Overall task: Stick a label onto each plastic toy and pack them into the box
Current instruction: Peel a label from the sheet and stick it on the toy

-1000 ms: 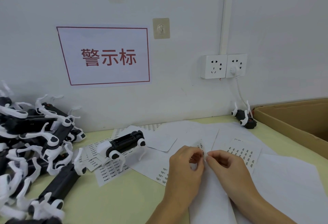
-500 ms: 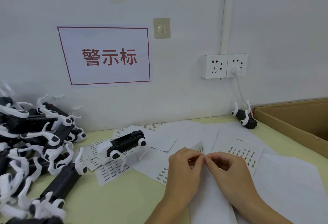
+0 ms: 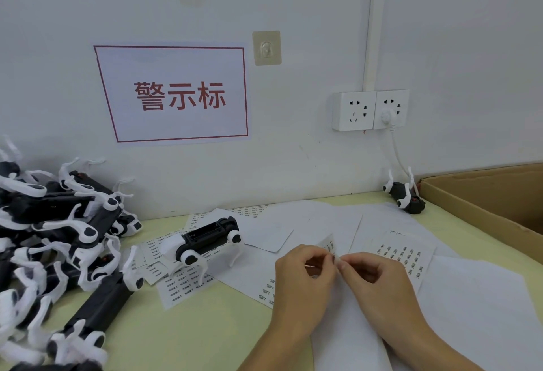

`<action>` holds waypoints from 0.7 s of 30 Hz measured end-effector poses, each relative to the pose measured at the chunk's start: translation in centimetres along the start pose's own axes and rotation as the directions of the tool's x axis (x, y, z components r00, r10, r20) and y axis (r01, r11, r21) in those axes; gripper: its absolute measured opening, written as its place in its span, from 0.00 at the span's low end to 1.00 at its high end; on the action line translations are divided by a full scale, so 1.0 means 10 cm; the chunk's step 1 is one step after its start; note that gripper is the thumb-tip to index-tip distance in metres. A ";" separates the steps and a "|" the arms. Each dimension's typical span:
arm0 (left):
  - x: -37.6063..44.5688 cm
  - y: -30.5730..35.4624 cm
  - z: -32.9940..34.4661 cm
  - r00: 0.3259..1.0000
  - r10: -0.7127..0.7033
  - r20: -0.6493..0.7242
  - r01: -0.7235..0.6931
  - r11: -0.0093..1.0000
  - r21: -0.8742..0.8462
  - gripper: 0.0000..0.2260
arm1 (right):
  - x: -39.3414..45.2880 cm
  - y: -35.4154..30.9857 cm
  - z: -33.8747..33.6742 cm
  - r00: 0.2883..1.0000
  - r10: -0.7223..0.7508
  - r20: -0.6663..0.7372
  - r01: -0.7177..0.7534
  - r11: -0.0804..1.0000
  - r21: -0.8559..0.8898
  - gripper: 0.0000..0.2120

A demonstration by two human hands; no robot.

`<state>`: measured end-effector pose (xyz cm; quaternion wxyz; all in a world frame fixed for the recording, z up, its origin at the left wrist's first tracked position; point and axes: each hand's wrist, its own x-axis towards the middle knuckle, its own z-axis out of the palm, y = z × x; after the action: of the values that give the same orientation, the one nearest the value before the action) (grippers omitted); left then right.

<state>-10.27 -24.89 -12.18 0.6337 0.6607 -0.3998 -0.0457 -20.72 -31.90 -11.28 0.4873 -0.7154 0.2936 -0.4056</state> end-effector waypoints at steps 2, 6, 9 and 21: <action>0.00 0.01 -0.01 1.000 -0.009 0.021 0.010 1.000 -0.020 0.06 | 0.01 0.01 0.00 1.000 -0.003 -0.009 0.003 1.000 -0.010 0.08; 0.00 0.02 -0.02 0.998 -0.053 0.029 0.054 0.998 -0.037 0.06 | 0.00 0.03 0.01 1.000 -0.012 -0.002 0.012 0.999 -0.030 0.08; 0.01 0.03 -0.03 0.999 -0.046 0.013 0.046 0.999 -0.007 0.08 | 0.00 0.03 0.01 1.000 -0.031 -0.008 0.030 0.998 -0.058 0.10; 0.02 0.03 -0.05 0.991 -0.133 -0.007 0.133 0.991 -0.024 0.11 | 0.02 0.05 0.01 0.987 -0.153 -0.052 0.135 0.957 -0.258 0.10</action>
<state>-9.97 -24.60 -11.74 0.6387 0.6785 -0.3517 -0.0897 -20.60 -32.22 -11.75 0.3500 -0.7764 0.3076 -0.4244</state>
